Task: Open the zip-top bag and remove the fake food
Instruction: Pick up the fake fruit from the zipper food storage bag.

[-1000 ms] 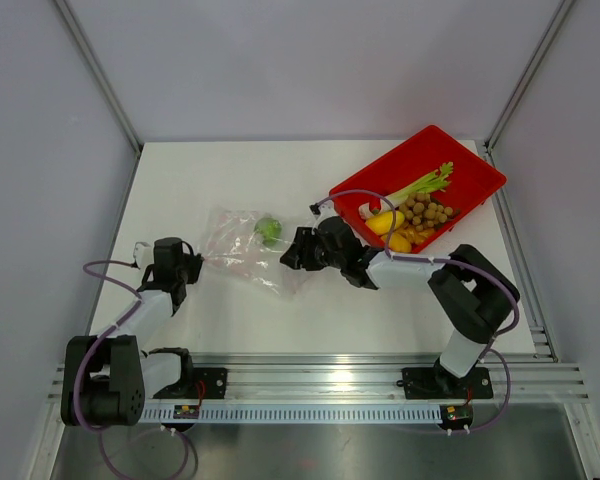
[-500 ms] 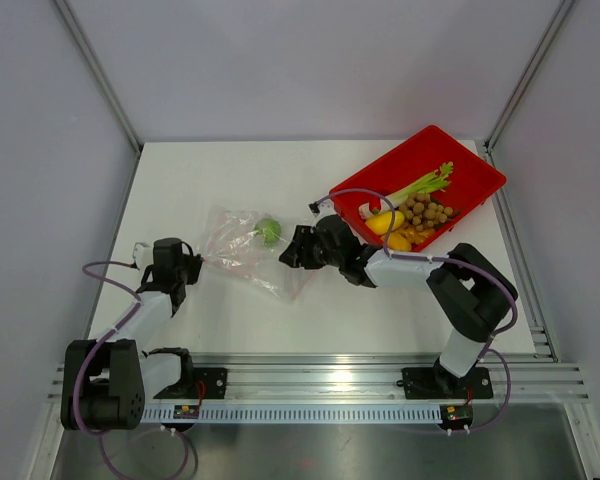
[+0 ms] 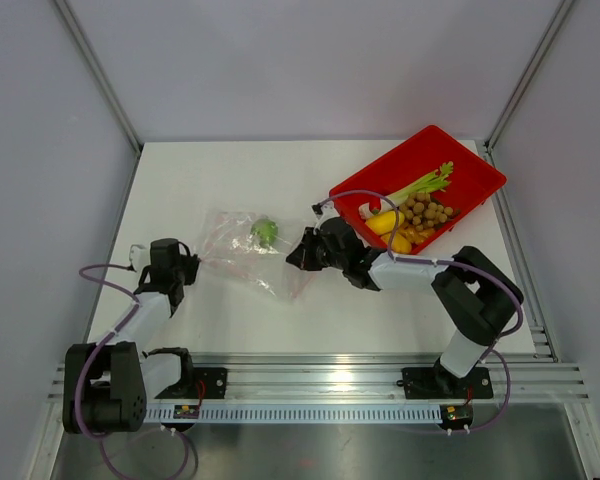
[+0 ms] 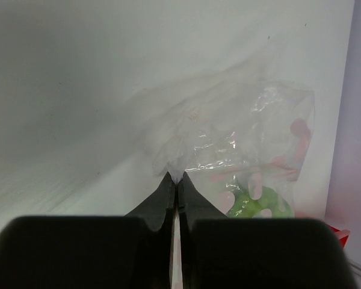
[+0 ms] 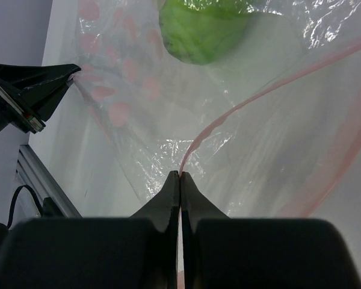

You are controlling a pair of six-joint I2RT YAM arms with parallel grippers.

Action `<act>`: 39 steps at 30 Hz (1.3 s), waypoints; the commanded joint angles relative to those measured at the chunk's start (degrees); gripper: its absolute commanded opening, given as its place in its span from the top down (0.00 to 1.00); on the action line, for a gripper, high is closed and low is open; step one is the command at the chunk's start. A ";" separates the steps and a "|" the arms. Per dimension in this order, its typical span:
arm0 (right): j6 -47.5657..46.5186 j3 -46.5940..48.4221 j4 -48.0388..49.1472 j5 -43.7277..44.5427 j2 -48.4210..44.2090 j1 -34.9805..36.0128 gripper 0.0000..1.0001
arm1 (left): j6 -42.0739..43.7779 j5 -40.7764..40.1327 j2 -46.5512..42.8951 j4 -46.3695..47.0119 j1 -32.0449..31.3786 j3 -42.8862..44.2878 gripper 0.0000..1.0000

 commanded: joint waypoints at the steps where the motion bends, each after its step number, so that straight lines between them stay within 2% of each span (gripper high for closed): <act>1: 0.15 -2.70 7.22 0.04 -5.40 0.14 1.00 | -1.45 -1.18 -1.83 0.95 0.77 -0.22 0.98; 7: 0.59 -8.50 14.08 1.62 -10.14 0.14 1.00 | -2.06 -2.32 -3.41 0.60 1.03 -0.66 0.98; 13: 1.03 -15.61 19.09 6.80 -17.08 0.14 1.00 | -3.12 -2.59 -3.94 -0.62 1.56 -1.02 0.98; 21: 1.12 -17.04 19.89 9.18 -18.50 0.14 1.00 | -3.29 -3.20 -6.31 -1.51 2.35 -1.37 0.99; 22: 0.95 -16.60 19.45 8.83 -18.24 0.23 0.91 | -2.86 -3.38 -7.01 -1.51 2.44 -1.37 0.99; 26: 0.86 -15.89 18.57 8.48 -17.18 0.23 0.73 | -2.41 -4.52 -10.61 -2.12 2.35 -1.63 1.00; 29: 1.03 -15.89 17.26 9.61 -17.53 0.14 0.53 | -2.59 -5.14 -12.55 -2.39 2.35 -2.07 1.00; 31: 1.38 -15.54 15.07 12.24 -17.88 0.14 0.53 | -2.77 -5.31 -12.91 -2.65 2.35 -1.99 1.00; 34: 3.57 -15.45 9.00 17.59 -18.23 0.14 0.63 | -2.77 -5.49 -12.56 -3.18 2.35 -1.55 1.00; 39: 6.12 -14.67 4.87 18.76 -16.83 0.14 0.72 | -2.77 -5.49 -12.64 -3.53 2.35 -1.19 1.00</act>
